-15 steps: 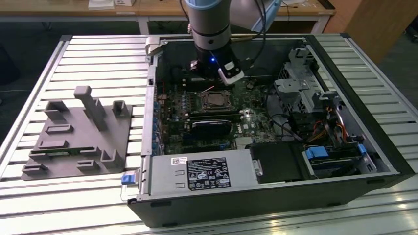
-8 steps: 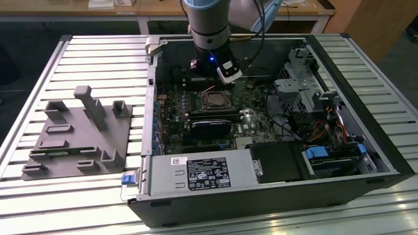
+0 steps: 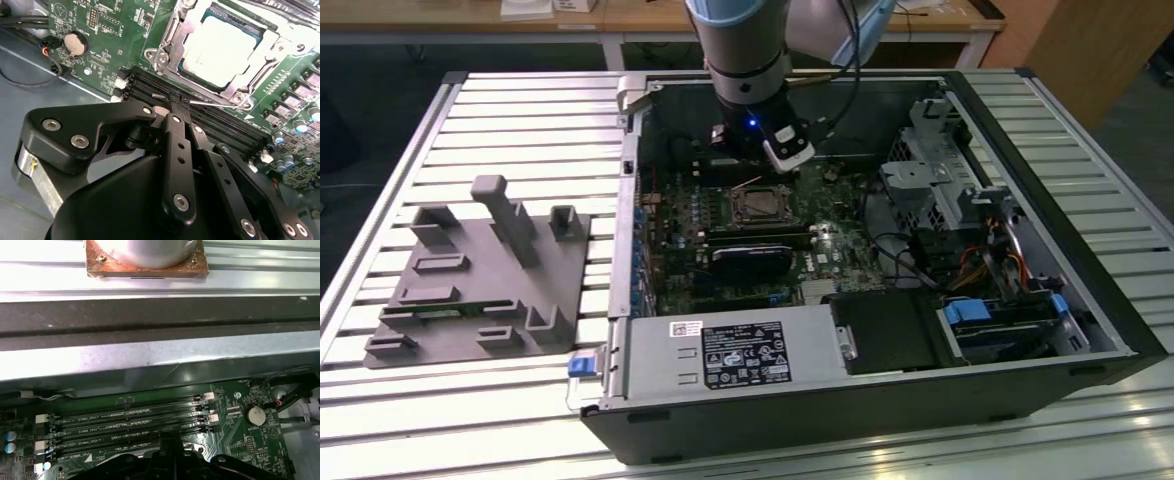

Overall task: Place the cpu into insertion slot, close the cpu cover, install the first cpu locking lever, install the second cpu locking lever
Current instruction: 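Install the first cpu locking lever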

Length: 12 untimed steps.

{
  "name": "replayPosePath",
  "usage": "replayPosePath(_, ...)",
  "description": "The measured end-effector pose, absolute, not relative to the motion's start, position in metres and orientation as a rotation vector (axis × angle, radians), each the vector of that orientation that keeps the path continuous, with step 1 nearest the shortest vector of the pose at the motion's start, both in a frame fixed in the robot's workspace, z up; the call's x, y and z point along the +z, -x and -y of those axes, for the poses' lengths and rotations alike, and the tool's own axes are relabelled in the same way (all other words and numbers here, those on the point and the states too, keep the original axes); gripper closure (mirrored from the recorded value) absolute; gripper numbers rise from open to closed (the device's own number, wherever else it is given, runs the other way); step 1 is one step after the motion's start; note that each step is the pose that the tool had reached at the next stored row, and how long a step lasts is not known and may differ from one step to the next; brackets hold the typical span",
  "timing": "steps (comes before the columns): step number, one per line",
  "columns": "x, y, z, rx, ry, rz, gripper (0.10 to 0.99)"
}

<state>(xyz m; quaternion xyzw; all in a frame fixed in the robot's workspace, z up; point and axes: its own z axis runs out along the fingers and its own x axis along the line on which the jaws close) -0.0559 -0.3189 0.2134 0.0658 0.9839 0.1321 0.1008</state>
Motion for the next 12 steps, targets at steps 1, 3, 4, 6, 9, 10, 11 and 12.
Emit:
replayPosePath(1,0.2102,0.0573,0.3173,0.389,-0.193,-2.904,0.980)
replayPosePath(3,0.2073,0.0590,0.3156,0.384,-0.192,-2.902,0.980)
replayPosePath(4,0.2064,0.0592,0.3152,0.380,-0.192,-2.902,0.980)
replayPosePath(6,0.2048,0.0594,0.3146,0.371,-0.191,-2.902,0.980)
replayPosePath(9,0.2028,0.0601,0.3135,0.360,-0.192,-2.901,0.980)
replayPosePath(10,0.2024,0.0606,0.3128,0.359,-0.195,-2.900,0.980)
replayPosePath(11,0.2020,0.0610,0.3120,0.358,-0.198,-2.900,0.980)
replayPosePath(12,0.2015,0.0612,0.3112,0.358,-0.202,-2.899,0.980)
